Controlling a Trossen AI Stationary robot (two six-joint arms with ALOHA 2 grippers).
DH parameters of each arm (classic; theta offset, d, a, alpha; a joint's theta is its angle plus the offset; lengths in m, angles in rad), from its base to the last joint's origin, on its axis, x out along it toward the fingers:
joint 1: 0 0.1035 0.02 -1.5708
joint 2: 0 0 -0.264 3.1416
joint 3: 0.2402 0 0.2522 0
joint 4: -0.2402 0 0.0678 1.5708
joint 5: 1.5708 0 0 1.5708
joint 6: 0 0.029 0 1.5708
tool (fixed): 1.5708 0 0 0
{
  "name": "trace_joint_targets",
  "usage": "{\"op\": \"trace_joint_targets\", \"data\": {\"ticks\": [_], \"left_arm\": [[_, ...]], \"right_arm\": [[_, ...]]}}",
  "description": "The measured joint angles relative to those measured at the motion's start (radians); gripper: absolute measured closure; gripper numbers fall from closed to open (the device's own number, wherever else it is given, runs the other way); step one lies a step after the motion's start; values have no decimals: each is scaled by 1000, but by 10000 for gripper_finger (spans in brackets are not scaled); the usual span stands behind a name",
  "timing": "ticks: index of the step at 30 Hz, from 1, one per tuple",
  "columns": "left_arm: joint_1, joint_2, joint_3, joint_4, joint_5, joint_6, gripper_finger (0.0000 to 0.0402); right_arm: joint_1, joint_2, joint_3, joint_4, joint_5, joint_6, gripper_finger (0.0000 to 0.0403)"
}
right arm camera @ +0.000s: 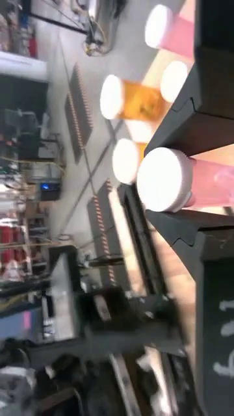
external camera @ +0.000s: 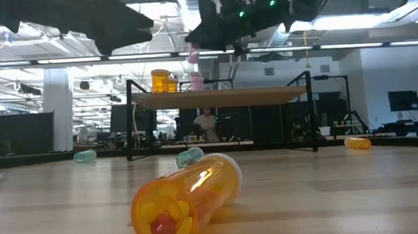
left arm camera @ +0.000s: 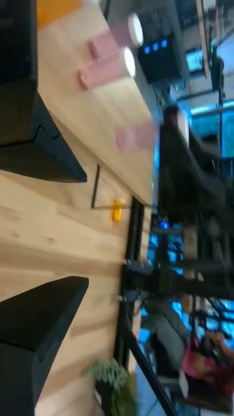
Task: Pick and place medicine bottles onto shelf by color
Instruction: Put the small pink pill bottle aligned with the other small pink bottles on the shelf
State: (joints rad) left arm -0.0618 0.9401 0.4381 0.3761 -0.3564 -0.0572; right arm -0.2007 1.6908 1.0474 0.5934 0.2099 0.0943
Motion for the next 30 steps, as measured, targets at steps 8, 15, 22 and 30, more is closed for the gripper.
{"op": "trace_joint_targets", "data": {"ticks": [8,15,22,30], "left_arm": [[-1,0,0,11,20,0,164],[-1,0,0,2,24,0,164],[-1,0,0,2,34,0,164],[0,0,0,3,34,-6,164]], "right_arm": [[-39,99,23,2,-2,-16,257],[-43,150,75,9,-3,-41,257],[-50,144,78,1,-3,-51,256],[-61,147,78,-64,-2,-59,256]]}}
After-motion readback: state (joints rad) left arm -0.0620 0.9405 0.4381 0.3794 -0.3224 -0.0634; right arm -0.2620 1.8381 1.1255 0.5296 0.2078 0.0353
